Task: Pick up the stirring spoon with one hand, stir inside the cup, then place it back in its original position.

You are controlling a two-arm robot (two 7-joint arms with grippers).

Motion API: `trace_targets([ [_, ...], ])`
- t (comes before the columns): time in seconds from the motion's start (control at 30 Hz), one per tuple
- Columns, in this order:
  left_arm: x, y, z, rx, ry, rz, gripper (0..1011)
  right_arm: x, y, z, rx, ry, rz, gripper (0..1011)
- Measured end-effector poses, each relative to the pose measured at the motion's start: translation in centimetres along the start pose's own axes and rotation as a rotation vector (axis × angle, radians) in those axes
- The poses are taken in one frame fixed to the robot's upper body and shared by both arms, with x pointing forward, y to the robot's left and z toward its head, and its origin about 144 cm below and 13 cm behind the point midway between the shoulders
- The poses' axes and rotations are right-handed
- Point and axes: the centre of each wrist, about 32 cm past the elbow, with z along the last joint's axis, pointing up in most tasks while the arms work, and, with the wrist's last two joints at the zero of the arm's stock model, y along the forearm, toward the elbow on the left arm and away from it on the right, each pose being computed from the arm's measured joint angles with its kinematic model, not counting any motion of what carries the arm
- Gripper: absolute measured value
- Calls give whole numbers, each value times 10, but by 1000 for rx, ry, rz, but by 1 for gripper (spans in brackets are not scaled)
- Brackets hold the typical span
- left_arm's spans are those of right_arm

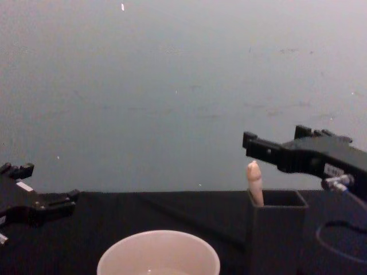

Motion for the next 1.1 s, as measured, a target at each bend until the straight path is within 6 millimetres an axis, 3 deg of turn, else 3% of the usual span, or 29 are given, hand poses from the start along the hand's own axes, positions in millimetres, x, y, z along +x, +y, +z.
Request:
trace_targets([
  [0.5, 0, 0, 0, 0, 0, 0, 1001, 27, -3, 30, 127, 29, -43, 1002],
  [0.8, 0, 0, 0, 0, 0, 0, 1001, 53, -8, 5, 34, -44, -131, 1003],
  [1.1, 0, 0, 0, 0, 0, 0, 1001, 60, -19, -22, -61, -65, -150, 1003],
])
